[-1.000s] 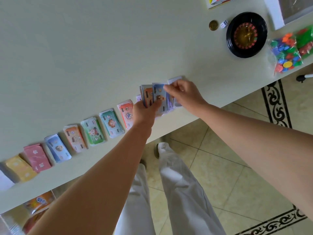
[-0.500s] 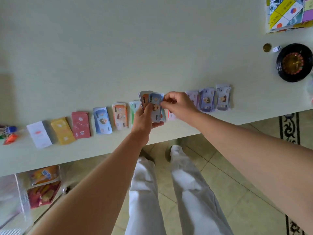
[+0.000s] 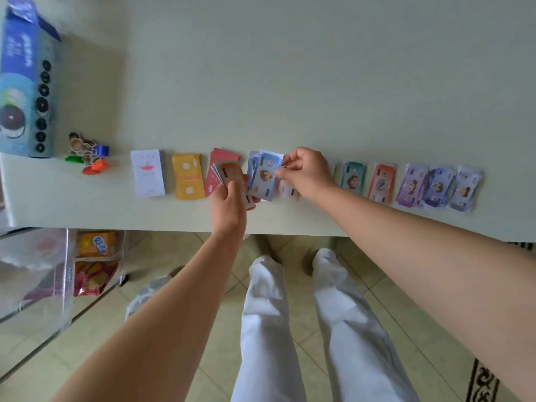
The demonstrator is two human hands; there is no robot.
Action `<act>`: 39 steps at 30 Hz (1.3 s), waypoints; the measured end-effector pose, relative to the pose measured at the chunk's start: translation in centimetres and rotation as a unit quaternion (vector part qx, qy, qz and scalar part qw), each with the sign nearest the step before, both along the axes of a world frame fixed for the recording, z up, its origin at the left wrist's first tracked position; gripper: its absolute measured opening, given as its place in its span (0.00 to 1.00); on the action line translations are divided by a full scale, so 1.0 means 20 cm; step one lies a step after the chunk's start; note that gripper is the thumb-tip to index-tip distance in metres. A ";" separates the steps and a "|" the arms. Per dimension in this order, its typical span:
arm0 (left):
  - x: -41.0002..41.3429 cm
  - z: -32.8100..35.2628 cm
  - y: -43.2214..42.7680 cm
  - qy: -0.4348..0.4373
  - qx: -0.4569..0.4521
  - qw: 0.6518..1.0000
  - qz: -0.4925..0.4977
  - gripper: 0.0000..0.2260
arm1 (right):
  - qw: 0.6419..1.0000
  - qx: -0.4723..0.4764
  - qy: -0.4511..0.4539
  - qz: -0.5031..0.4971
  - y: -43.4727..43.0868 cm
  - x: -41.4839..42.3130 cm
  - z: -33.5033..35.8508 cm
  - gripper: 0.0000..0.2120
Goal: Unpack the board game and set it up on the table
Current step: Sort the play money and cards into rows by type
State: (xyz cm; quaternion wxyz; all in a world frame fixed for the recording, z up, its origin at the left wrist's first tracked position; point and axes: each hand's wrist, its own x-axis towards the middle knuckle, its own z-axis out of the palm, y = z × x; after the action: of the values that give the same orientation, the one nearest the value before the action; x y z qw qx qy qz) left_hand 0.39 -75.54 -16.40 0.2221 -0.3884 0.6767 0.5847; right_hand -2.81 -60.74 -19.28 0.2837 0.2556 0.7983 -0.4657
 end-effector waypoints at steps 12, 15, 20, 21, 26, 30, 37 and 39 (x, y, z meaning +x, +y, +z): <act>-0.02 -0.10 -0.22 0.003 -0.002 1.000 -0.017 0.11 | 0.978 0.198 0.000 0.063 -0.17 -0.06 -0.11 0.09; -0.03 -0.09 -0.21 -0.002 0.017 0.999 -0.037 0.09 | 0.978 0.197 0.019 0.061 -0.17 -0.06 -0.10 0.08; -0.04 -0.07 -0.14 -0.006 0.024 0.999 -0.048 0.06 | 0.998 -0.051 -0.015 0.044 -0.14 -0.04 -0.01 0.11; -0.04 -0.06 -0.11 -0.010 0.034 0.998 -0.055 0.05 | 0.995 -0.078 -0.029 0.056 -0.12 -0.03 0.01 0.11; -0.03 -0.04 0.02 -0.032 0.058 0.994 -0.090 0.01 | 0.996 -0.067 -0.023 0.056 0.02 0.03 0.02 0.10; -0.04 -0.02 0.08 -0.047 0.053 0.993 -0.091 0.08 | 0.998 -0.004 -0.048 0.028 0.12 0.08 -0.01 0.10; -0.04 -0.07 0.08 -0.026 -0.006 0.994 -0.108 0.09 | 0.990 0.133 -0.030 0.034 0.17 0.09 -0.10 0.10; -0.04 -0.09 0.08 -0.029 -0.021 0.992 -0.124 0.10 | 0.985 0.167 -0.027 0.044 0.15 0.07 -0.12 0.11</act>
State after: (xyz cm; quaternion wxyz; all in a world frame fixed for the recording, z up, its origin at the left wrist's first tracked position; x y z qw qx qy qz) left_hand -0.45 -73.89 -18.24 0.3044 -0.3232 0.7249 0.5267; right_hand -1.38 -57.64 -21.61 0.2786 0.2759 0.8676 -0.3059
